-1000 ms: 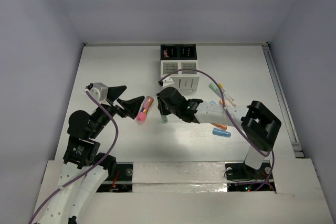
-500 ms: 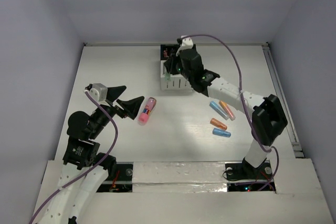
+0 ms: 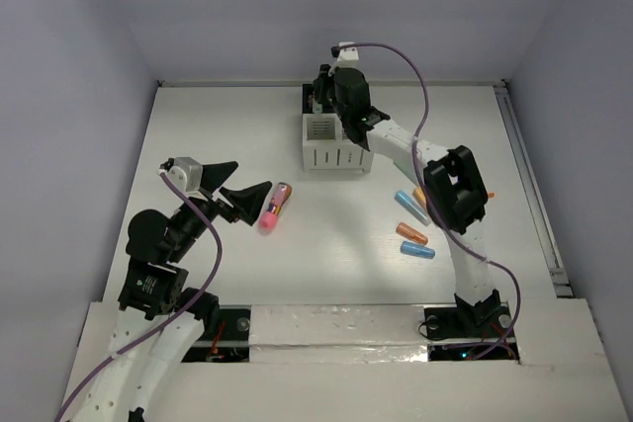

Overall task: Sort the stationery into containers
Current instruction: Place the stationery in the storage box.

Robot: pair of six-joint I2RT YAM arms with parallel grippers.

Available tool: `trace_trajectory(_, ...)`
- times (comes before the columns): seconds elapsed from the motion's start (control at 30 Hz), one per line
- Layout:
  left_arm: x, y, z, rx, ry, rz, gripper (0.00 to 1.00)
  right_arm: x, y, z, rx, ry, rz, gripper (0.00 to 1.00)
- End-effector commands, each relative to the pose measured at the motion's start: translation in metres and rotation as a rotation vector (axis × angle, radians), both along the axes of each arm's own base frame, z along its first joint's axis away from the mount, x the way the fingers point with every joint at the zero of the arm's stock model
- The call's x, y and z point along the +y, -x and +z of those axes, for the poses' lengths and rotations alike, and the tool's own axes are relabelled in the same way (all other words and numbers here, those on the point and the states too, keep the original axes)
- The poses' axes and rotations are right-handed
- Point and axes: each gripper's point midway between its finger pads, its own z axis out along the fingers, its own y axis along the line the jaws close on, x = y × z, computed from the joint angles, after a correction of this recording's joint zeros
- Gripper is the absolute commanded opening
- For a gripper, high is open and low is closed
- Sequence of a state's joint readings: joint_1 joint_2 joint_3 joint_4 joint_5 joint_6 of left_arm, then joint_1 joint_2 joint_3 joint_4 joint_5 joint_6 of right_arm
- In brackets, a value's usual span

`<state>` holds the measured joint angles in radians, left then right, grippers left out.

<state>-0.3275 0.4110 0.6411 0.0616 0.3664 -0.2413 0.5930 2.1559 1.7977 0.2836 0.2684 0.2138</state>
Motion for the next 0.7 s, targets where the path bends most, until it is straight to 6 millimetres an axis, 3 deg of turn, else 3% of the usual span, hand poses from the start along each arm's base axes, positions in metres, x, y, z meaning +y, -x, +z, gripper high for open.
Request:
trace_trajectory(0.0, -0.001, 0.006, 0.027, -0.077, 0.016, -0.016, 0.99, -0.018, -0.022, 0.066, -0.152, -0.096, -0.044, 0.13)
trace_trajectory(0.27, -0.001, 0.004, 0.025, -0.071, 0.010, -0.012, 0.99, -0.021, -0.038, 0.056, -0.144, -0.098, -0.056, 0.14)
trace_trajectory(0.4, -0.001, 0.003, 0.024, -0.067, 0.007, -0.011, 0.99, -0.021, -0.054, 0.030, -0.115, -0.073, -0.074, 0.14)
trace_trajectory(0.57, -0.001, 0.001, 0.024, -0.065, 0.006, -0.006, 0.99, -0.017, -0.055, 0.012, -0.092, -0.076, -0.061, 0.15)
trace_trajectory(0.63, -0.001, 0.001, 0.023, -0.063, 0.004, -0.005, 0.99, -0.019, -0.049, 0.017, -0.101, -0.089, -0.055, 0.21)
trace_trajectory(0.67, -0.001, 0.001, 0.024, -0.064, 0.004, -0.007, 0.99, -0.018, -0.046, 0.024, -0.116, -0.098, -0.041, 0.35)
